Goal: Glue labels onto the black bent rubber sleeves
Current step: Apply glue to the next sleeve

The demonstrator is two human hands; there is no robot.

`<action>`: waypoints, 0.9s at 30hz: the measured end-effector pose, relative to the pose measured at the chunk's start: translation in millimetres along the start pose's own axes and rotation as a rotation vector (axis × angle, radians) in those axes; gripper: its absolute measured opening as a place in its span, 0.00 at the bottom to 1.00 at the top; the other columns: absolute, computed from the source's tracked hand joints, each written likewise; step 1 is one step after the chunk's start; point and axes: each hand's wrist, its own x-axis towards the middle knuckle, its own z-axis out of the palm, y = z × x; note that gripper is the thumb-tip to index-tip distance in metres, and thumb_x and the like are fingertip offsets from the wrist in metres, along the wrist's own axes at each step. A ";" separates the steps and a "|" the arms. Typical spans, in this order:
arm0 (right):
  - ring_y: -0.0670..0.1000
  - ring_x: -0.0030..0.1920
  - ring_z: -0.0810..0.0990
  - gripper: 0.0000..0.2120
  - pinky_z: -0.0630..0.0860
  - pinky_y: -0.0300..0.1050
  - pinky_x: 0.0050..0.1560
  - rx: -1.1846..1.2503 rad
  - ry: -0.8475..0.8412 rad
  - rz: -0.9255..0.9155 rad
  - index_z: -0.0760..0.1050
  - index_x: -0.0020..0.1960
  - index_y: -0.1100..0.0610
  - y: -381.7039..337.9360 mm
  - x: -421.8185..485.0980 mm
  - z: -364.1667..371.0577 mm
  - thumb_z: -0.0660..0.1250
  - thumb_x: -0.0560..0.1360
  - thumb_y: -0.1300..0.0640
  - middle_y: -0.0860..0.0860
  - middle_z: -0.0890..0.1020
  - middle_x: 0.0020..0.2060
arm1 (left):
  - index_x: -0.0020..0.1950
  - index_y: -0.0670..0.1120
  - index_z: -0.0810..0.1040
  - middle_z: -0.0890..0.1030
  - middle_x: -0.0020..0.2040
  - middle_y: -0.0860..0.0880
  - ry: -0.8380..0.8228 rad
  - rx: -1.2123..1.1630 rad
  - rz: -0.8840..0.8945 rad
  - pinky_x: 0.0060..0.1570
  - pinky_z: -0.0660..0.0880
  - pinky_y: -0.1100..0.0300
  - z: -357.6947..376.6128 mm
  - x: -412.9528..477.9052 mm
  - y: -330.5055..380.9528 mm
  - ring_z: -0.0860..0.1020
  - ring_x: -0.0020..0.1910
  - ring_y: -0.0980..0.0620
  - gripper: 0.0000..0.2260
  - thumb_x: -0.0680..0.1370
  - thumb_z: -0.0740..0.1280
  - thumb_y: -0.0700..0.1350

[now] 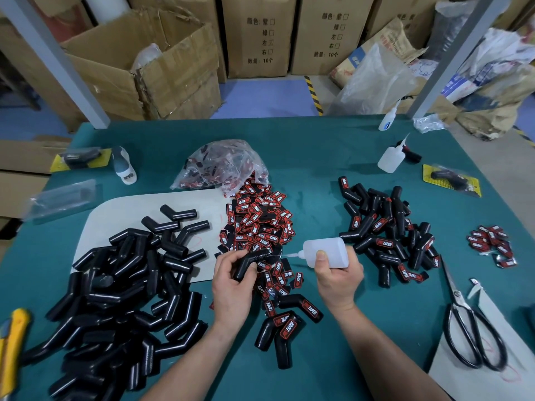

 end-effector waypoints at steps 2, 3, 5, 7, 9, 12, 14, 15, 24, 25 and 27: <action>0.31 0.30 0.72 0.15 0.63 0.22 0.31 -0.002 -0.011 0.001 0.68 0.35 0.57 0.0 -1.0 0.8 0.67 0.68 0.47 0.40 0.68 0.27 | 0.54 0.61 0.81 0.79 0.56 0.59 -0.005 0.000 -0.003 0.64 0.78 0.48 0.2 0.0 -0.3 0.80 0.58 0.54 0.19 0.76 0.74 0.36; 0.31 0.30 0.72 0.14 0.63 0.22 0.31 -0.002 -0.017 -0.003 0.67 0.35 0.55 -0.6 -1.3 1.1 0.67 0.68 0.47 0.38 0.68 0.27 | 0.54 0.62 0.81 0.79 0.56 0.59 -0.007 0.001 -0.003 0.64 0.78 0.47 0.1 -0.2 -0.6 0.81 0.58 0.53 0.19 0.76 0.74 0.36; 0.31 0.30 0.72 0.14 0.63 0.21 0.31 -0.002 -0.015 -0.013 0.66 0.36 0.54 -1.7 -1.1 0.8 0.67 0.68 0.47 0.38 0.68 0.27 | 0.54 0.62 0.81 0.79 0.56 0.58 -0.010 0.001 -0.007 0.63 0.78 0.45 -0.2 0.1 -1.0 0.81 0.57 0.51 0.19 0.76 0.74 0.37; 0.31 0.30 0.72 0.14 0.63 0.22 0.31 0.001 -0.004 -0.006 0.66 0.36 0.54 -2.0 0.4 0.0 0.67 0.68 0.47 0.38 0.68 0.27 | 0.55 0.62 0.80 0.79 0.56 0.58 -0.011 -0.001 -0.009 0.63 0.78 0.45 -0.3 0.0 -1.2 0.81 0.57 0.50 0.19 0.76 0.74 0.37; 0.32 0.30 0.72 0.14 0.63 0.22 0.30 0.009 0.009 0.011 0.67 0.36 0.55 -1.3 1.8 -0.3 0.67 0.67 0.47 0.37 0.69 0.27 | 0.55 0.60 0.81 0.79 0.56 0.58 -0.010 -0.009 -0.003 0.63 0.78 0.44 0.2 0.2 -1.6 0.81 0.58 0.50 0.19 0.76 0.74 0.36; 0.32 0.30 0.72 0.17 0.63 0.23 0.30 -0.001 0.004 -0.007 0.70 0.34 0.60 1.9 0.3 0.5 0.68 0.68 0.47 0.39 0.69 0.28 | 0.55 0.59 0.81 0.79 0.56 0.58 -0.013 -0.018 0.004 0.64 0.78 0.46 0.1 0.0 -2.6 0.80 0.58 0.52 0.18 0.76 0.74 0.35; 0.33 0.30 0.72 0.19 0.63 0.23 0.30 -0.006 0.000 -0.007 0.70 0.34 0.63 3.6 -1.0 1.1 0.68 0.68 0.47 0.42 0.69 0.27 | 0.54 0.61 0.81 0.79 0.56 0.58 -0.017 -0.015 0.010 0.64 0.78 0.51 -0.2 0.2 -2.6 0.80 0.58 0.54 0.20 0.76 0.74 0.35; 0.34 0.30 0.72 0.19 0.64 0.23 0.30 -0.009 0.002 -0.002 0.70 0.34 0.63 3.7 -1.3 1.2 0.68 0.68 0.47 0.43 0.69 0.27 | 0.54 0.62 0.81 0.79 0.55 0.58 -0.017 -0.010 0.018 0.63 0.77 0.55 -0.3 0.3 -2.7 0.80 0.59 0.55 0.21 0.76 0.74 0.35; 0.32 0.30 0.72 0.14 0.63 0.23 0.29 0.008 -0.013 -0.012 0.66 0.36 0.54 -0.5 0.4 0.1 0.68 0.68 0.47 0.38 0.68 0.28 | 0.55 0.57 0.81 0.78 0.56 0.60 -0.028 0.019 0.017 0.64 0.77 0.54 -0.3 0.9 -3.2 0.79 0.59 0.56 0.17 0.76 0.75 0.35; 0.32 0.30 0.72 0.14 0.63 0.23 0.29 0.009 -0.012 -0.007 0.67 0.36 0.54 -0.1 0.4 0.0 0.68 0.68 0.47 0.38 0.69 0.28 | 0.55 0.58 0.81 0.78 0.56 0.60 -0.028 0.018 0.019 0.64 0.77 0.52 -0.3 0.9 -3.2 0.79 0.59 0.56 0.18 0.76 0.75 0.35; 0.33 0.29 0.72 0.14 0.63 0.24 0.28 0.007 -0.011 -0.004 0.67 0.36 0.54 0.7 0.0 0.1 0.68 0.68 0.46 0.39 0.69 0.28 | 0.55 0.59 0.81 0.78 0.56 0.60 -0.030 0.010 0.019 0.64 0.78 0.50 -0.4 0.8 -3.5 0.79 0.59 0.55 0.18 0.76 0.74 0.35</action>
